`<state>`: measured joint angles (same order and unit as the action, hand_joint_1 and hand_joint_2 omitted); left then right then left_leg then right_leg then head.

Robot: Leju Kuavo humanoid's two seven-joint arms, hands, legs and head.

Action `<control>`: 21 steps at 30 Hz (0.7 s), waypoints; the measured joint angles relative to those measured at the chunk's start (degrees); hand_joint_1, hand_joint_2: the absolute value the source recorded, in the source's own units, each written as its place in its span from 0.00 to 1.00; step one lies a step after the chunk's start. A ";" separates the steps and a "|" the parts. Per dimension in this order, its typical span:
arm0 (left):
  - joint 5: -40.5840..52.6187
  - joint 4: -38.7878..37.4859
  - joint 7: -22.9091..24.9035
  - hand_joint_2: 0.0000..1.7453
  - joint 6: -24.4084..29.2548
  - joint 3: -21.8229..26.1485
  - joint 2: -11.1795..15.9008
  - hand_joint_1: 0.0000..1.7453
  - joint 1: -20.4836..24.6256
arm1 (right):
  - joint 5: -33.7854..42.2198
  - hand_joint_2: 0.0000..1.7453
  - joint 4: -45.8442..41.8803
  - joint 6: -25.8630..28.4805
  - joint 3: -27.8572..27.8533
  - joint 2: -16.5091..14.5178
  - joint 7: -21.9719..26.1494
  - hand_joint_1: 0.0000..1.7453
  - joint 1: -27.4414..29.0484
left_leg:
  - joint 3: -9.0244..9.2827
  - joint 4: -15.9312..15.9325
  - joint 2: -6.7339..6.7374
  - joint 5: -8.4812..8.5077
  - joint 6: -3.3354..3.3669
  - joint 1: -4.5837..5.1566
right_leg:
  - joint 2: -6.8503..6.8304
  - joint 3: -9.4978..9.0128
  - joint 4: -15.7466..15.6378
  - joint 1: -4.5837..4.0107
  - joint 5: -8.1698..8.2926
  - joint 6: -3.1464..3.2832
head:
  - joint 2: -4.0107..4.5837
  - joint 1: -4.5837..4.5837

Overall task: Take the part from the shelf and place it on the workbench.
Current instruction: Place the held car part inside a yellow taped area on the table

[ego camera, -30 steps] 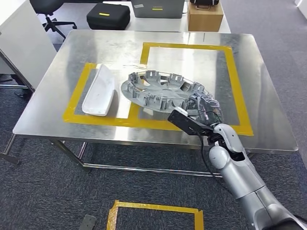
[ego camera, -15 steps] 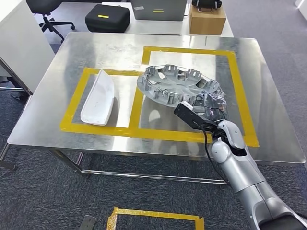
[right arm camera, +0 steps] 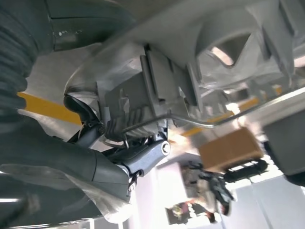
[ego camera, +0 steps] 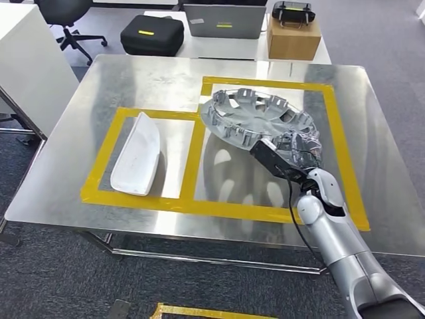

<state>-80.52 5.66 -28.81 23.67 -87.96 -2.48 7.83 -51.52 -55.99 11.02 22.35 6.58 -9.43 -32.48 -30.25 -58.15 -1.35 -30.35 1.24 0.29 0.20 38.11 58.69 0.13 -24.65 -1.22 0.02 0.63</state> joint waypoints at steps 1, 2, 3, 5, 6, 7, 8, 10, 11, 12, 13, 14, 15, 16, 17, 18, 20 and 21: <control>0.00 0.00 -0.01 1.00 0.08 -0.04 -0.04 0.00 0.00 | -0.18 1.00 0.19 0.01 -0.24 0.03 -0.17 1.00 -0.13 | 0.14 0.11 0.01 -0.07 -0.12 -0.01 | 0.02 -0.04 -0.08 0.00 0.30 0.04 | 0.00 0.05; 0.01 0.00 -0.02 1.00 0.14 -0.08 -0.05 0.00 0.03 | -0.36 1.00 0.50 -0.01 -0.52 0.07 -0.36 1.00 -0.33 | 0.29 0.23 0.02 -0.08 -0.16 0.00 | 0.02 -0.14 -0.19 0.02 0.28 -0.07 | 0.00 0.08; 0.02 0.00 -0.03 1.00 0.17 -0.11 -0.04 0.00 0.04 | -0.56 1.00 0.89 -0.02 -0.80 0.11 -0.50 1.00 -0.53 | 0.35 0.37 0.02 -0.10 -0.14 0.01 | 0.06 -0.20 -0.21 0.05 0.27 -0.19 | 0.00 0.10; 0.10 0.00 -0.04 1.00 0.15 -0.15 -0.02 0.00 0.04 | -0.98 1.00 1.84 -0.09 -1.27 0.17 -0.71 1.00 -0.85 | 0.43 0.49 0.02 -0.02 -0.13 0.01 | 0.19 -0.19 -0.21 0.07 0.08 -0.22 | 0.00 0.13; 0.15 0.00 -0.04 1.00 0.09 -0.17 0.00 0.00 0.05 | -1.17 1.00 2.30 -0.14 -1.41 0.19 -0.71 1.00 -0.88 | 0.48 0.53 0.04 0.01 -0.13 0.01 | 0.28 -0.19 -0.22 0.07 -0.04 -0.13 | 0.00 0.13; 0.18 0.00 -0.04 1.00 0.04 -0.18 0.01 0.00 0.07 | -1.32 1.00 2.75 -0.18 -1.50 0.21 -0.72 1.00 -0.88 | 0.53 0.58 0.06 0.02 -0.13 0.01 | 0.37 -0.19 -0.23 0.07 -0.16 0.00 | 0.00 0.14; 0.20 0.00 -0.04 1.00 -0.01 -0.19 0.02 0.00 0.11 | -1.42 1.00 3.14 -0.21 -1.56 0.25 -0.72 1.00 -0.87 | 0.59 0.66 0.10 0.01 -0.13 0.01 | 0.44 -0.19 -0.23 0.06 -0.26 0.13 | 0.00 0.13; 0.22 0.00 -0.04 1.00 -0.04 -0.21 0.03 0.00 0.19 | -1.50 1.00 3.71 -0.22 -1.66 0.33 -0.72 1.00 -0.84 | 0.74 0.95 0.18 -0.11 -0.08 0.01 | 0.50 -0.17 -0.23 0.01 -0.39 0.33 | 0.00 0.13; 0.24 0.00 -0.04 1.00 -0.04 -0.23 0.03 0.00 0.20 | -1.51 1.00 3.91 -0.22 -1.73 0.38 -0.72 1.00 -0.84 | 0.85 1.20 0.21 -0.26 -0.09 0.00 | 0.50 -0.15 -0.23 -0.03 -0.41 0.39 | 0.00 0.12; 0.24 0.00 -0.04 1.00 -0.04 -0.25 0.02 0.00 0.20 | -1.52 1.00 4.08 -0.22 -1.81 0.42 -0.72 1.00 -0.84 | 0.96 1.43 0.22 -0.37 -0.14 -0.02 | 0.48 -0.15 -0.22 -0.07 -0.42 0.44 | 0.00 0.10; 0.24 0.00 -0.04 1.00 -0.04 -0.27 0.02 0.00 0.18 | -1.53 1.00 4.24 -0.22 -1.90 0.44 -0.72 1.00 -0.85 | 1.05 1.61 0.23 -0.47 -0.20 -0.03 | 0.46 -0.16 -0.22 -0.09 -0.42 0.46 | 0.00 0.10; 0.24 0.00 -0.04 1.00 -0.04 -0.29 0.02 0.00 0.16 | -1.53 1.00 4.37 -0.22 -1.96 0.45 -0.71 1.00 -0.85 | 1.10 1.71 0.24 -0.51 -0.27 -0.04 | 0.43 -0.19 -0.22 -0.10 -0.40 0.49 | 0.00 0.10; 0.24 0.00 -0.04 1.00 -0.04 -0.32 0.02 0.00 0.13 | -1.53 1.00 4.49 -0.22 -2.01 0.46 -0.71 1.00 -0.87 | 1.10 1.71 0.24 -0.47 -0.33 -0.03 | 0.41 -0.22 -0.22 -0.09 -0.37 0.52 | 0.00 0.09; 0.24 0.00 -0.04 1.00 -0.04 -0.34 0.03 0.00 0.13 | -1.53 1.00 4.60 -0.22 -2.02 0.46 -0.71 1.00 -0.88 | 1.09 1.70 0.24 -0.44 -0.38 -0.03 | 0.40 -0.26 -0.22 -0.07 -0.35 0.56 | 0.00 0.10; 0.24 0.00 -0.04 1.00 -0.04 -0.36 0.03 0.00 0.12 | -1.53 1.00 4.69 -0.22 -2.03 0.46 -0.71 1.00 -0.89 | 1.09 1.70 0.24 -0.41 -0.43 -0.02 | 0.39 -0.31 -0.22 -0.05 -0.32 0.58 | 0.00 0.09; 0.24 0.00 -0.04 1.00 -0.04 -0.38 0.03 0.00 0.13 | -1.53 1.00 4.78 -0.22 -2.03 0.46 -0.71 1.00 -0.90 | 1.11 1.69 0.24 -0.39 -0.47 0.00 | 0.39 -0.37 -0.22 -0.02 -0.31 0.59 | 0.00 0.09; 0.24 0.00 -0.04 1.00 -0.04 -0.40 0.03 0.00 0.13 | -1.55 1.00 4.87 -0.23 -2.06 0.46 -0.71 1.00 -0.95 | 1.18 1.65 0.24 -0.38 -0.50 0.04 | 0.39 -0.49 -0.22 0.03 -0.30 0.59 | 0.00 0.08; 0.25 0.00 -0.04 1.00 -0.11 -0.40 0.03 0.00 0.13 | -1.67 1.00 4.91 -0.32 -2.06 0.46 -0.77 1.00 -1.01 | 1.24 1.63 0.24 -0.38 -0.50 0.06 | 0.39 -0.55 -0.22 0.06 -0.29 0.58 | 0.00 0.08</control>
<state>-80.28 5.66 -28.85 23.56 -88.36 -2.45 7.96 -53.19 -51.08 10.70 20.29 7.04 -10.20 -33.49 -29.01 -56.52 -1.11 -30.73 0.74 0.36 0.59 37.56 58.47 0.19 -24.94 -0.64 0.02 0.70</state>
